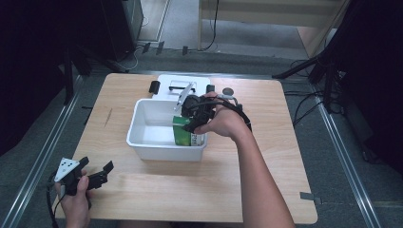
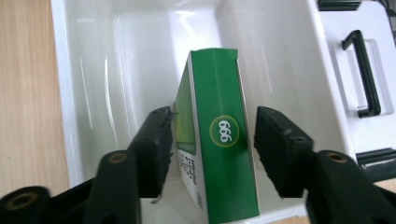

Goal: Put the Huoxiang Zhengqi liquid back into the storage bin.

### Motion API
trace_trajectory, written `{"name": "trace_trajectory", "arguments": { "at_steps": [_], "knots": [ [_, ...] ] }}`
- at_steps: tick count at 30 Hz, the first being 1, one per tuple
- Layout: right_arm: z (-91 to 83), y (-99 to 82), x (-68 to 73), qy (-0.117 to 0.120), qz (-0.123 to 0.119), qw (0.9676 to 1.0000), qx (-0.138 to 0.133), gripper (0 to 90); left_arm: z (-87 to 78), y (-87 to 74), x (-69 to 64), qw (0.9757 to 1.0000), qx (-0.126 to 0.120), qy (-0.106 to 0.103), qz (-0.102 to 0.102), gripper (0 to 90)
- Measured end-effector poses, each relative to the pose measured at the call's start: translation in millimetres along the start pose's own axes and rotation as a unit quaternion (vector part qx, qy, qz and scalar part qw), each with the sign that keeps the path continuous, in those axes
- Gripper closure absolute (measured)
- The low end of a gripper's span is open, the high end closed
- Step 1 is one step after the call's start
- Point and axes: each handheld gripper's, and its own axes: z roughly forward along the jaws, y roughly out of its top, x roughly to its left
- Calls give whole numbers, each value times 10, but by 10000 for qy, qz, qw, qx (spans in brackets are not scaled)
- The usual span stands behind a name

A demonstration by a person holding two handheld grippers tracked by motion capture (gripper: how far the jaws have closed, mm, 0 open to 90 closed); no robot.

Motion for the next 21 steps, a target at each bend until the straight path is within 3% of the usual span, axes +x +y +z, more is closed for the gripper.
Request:
{"name": "trace_trajectory", "arguments": {
  "at_steps": [3,5,12,16,19,20,21],
  "knots": [
    [-49,-25,-20,-155,307,9992,-184,371,0,0,0,10000,0,1,2,0],
    [-104,-60,-55,-337,695,9962,-391,352,0,0,0,10000,-1,2,0,1],
    [-303,-205,-140,-742,1446,9791,-1224,306,1,0,-2,10000,8,8,6,1],
    [-350,-289,-147,-1025,1603,9709,-1453,281,1,0,-3,10000,6,9,10,1],
    [-385,-364,-157,-1268,1837,9606,-1657,279,1,0,-5,10000,3,13,12,1],
    [-408,-416,-175,-1449,1973,9527,-1800,279,1,0,-5,10000,2,14,11,0],
    [-421,-446,-182,-1514,2059,9485,-1869,279,1,0,-5,10000,3,14,12,1]
  ]
}}
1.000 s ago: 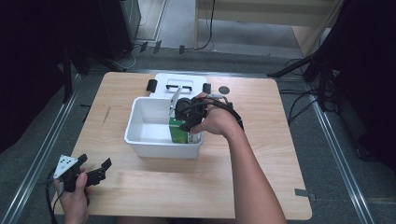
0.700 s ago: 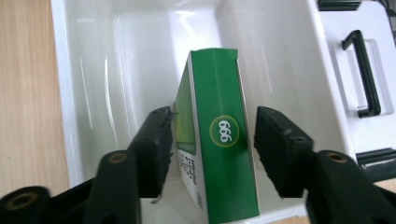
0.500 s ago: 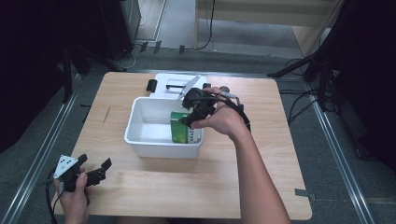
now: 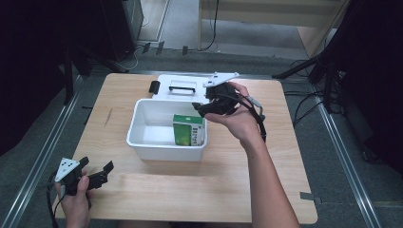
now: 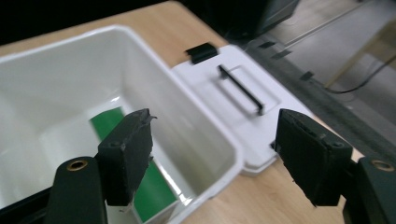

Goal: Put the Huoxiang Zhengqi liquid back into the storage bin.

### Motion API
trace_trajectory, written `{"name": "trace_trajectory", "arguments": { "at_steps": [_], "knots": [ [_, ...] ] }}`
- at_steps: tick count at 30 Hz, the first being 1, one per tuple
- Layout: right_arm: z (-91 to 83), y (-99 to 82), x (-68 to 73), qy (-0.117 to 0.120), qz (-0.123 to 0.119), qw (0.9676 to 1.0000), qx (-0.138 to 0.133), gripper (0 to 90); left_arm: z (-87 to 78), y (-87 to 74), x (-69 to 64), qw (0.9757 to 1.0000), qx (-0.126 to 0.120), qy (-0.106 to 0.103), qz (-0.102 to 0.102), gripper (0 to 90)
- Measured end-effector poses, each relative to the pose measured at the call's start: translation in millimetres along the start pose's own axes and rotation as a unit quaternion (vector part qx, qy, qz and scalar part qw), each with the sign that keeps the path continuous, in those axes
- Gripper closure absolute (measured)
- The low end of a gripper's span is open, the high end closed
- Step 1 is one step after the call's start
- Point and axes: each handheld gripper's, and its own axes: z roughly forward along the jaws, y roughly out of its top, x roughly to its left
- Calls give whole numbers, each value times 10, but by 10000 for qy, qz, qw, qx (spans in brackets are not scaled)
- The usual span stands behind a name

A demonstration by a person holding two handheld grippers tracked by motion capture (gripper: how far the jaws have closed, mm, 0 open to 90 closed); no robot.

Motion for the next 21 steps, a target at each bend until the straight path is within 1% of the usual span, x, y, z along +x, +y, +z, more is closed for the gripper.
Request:
{"name": "trace_trajectory", "arguments": {
  "at_steps": [1,2,3,5,7,9,12,13,14,16,17,18,19,20,21],
  "knots": [
    [-17,-20,-27,-71,66,9999,-90,279,0,0,0,10000,-2,0,0,1],
    [-48,-55,-74,-155,200,9994,-239,279,0,0,0,10000,0,1,1,1],
    [-74,-87,-110,-237,318,9986,-350,278,-2,0,2,10000,8,1,16,0],
    [-127,-153,-178,-428,470,9965,-546,277,-1,0,0,10000,16,1,12,1],
    [-179,-221,-239,-614,613,9936,-723,272,-2,0,0,10000,18,2,15,0],
    [-230,-290,-291,-803,753,9898,-899,266,-1,0,-1,10000,16,3,17,1],
    [-299,-373,-352,-1007,876,9852,-1078,247,-1,0,-3,10000,15,9,23,1],
    [-327,-414,-376,-1071,941,9830,-1160,241,-1,0,-3,10000,14,12,26,1],
    [-341,-438,-389,-1106,985,9817,-1194,231,-1,0,-5,10000,16,15,24,1],
    [-378,-512,-429,-1282,1017,9789,-1222,190,0,-1,-6,10000,26,2,11,1],
    [-390,-544,-441,-1427,1029,9769,-1212,172,-1,-1,-8,10000,32,12,29,0],
    [-399,-582,-453,-1684,1079,9723,-1208,140,0,-1,-11,10000,30,10,20,1],
    [-411,-605,-461,-1765,1113,9706,-1202,132,0,-1,-10,10000,31,13,30,0],
    [-429,-640,-471,-1836,1174,9679,-1254,130,-1,-1,-9,10000,29,12,25,0],
    [-448,-676,-478,-1922,1262,9637,-1359,129,-1,-1,-8,10000,30,12,22,1]
  ]
}}
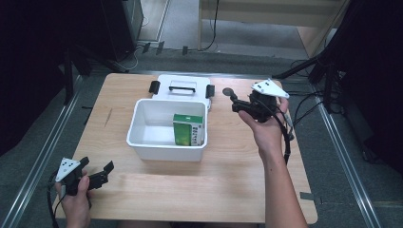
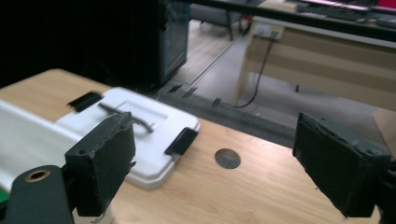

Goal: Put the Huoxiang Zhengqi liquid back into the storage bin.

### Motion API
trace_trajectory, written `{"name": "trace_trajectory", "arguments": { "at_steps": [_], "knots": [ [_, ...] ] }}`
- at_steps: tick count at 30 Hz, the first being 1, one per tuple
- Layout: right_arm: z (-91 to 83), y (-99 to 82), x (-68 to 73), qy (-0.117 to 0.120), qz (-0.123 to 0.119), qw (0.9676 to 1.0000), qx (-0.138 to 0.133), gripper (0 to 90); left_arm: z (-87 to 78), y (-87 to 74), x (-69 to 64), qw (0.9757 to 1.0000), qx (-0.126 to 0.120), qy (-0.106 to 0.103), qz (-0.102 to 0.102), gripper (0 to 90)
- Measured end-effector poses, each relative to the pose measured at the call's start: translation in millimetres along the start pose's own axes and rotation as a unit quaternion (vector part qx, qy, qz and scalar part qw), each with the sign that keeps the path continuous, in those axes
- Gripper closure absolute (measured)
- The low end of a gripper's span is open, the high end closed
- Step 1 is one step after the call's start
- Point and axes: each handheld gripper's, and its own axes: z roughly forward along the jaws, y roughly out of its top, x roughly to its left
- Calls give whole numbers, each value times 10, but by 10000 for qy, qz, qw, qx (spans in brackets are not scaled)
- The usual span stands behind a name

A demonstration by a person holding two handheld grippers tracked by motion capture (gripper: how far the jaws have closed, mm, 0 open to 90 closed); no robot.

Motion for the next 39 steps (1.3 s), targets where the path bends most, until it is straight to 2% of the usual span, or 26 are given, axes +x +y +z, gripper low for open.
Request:
{"name": "trace_trajectory", "arguments": {
  "at_steps": [2,8,11,22,31,35,39],
  "knots": [
    [-44,-43,-48,-2,162,9998,-62,114,0,0,0,10000,0,0,2,0],
    [-162,-164,-188,-192,290,9993,-108,98,0,0,-2,10000,-3,5,8,0],
    [-242,-241,-261,-210,318,9992,-147,74,2,0,-4,10000,-6,6,7,0],
    [-501,-605,-491,-329,579,9978,-19,26,4,-1,-9,10000,-4,20,14,0],
    [-730,-918,-645,-438,609,9971,91,16,2,0,-10,10000,12,25,30,0],
    [-825,-1061,-722,-492,787,9956,92,16,1,0,-11,10000,32,23,38,0],
    [-912,-1211,-783,-561,860,9946,141,16,1,1,-10,10000,34,28,55,0]
  ]
}}
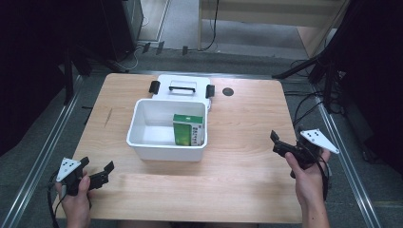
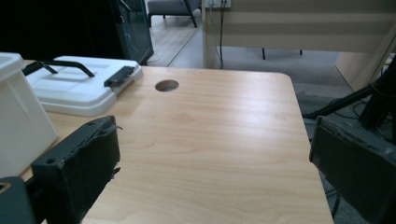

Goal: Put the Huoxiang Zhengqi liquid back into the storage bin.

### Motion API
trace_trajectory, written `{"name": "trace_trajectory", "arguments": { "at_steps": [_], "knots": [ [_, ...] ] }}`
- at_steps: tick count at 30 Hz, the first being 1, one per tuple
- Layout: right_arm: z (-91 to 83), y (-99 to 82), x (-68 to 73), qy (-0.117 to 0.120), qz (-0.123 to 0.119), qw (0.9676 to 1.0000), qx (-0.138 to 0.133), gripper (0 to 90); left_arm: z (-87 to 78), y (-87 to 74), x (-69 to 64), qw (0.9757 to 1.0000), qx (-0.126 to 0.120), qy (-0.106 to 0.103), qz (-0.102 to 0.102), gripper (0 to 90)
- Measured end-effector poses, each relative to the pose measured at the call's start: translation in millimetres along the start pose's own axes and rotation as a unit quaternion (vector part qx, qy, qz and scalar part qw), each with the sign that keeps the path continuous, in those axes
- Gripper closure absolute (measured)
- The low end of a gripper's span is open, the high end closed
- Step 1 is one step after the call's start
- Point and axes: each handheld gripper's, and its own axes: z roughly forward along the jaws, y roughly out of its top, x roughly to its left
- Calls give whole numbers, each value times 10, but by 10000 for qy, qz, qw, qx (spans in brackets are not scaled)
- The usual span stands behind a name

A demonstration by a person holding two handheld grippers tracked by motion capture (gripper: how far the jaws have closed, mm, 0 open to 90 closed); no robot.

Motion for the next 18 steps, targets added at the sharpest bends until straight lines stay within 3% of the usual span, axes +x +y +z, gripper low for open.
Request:
{"name": "trace_trajectory", "arguments": {
  "at_steps": [18],
  "knots": [
    [-322,-474,-271,-129,78,9997,174,10,4,-1,-15,10000,-1,27,24,0]
  ]
}}
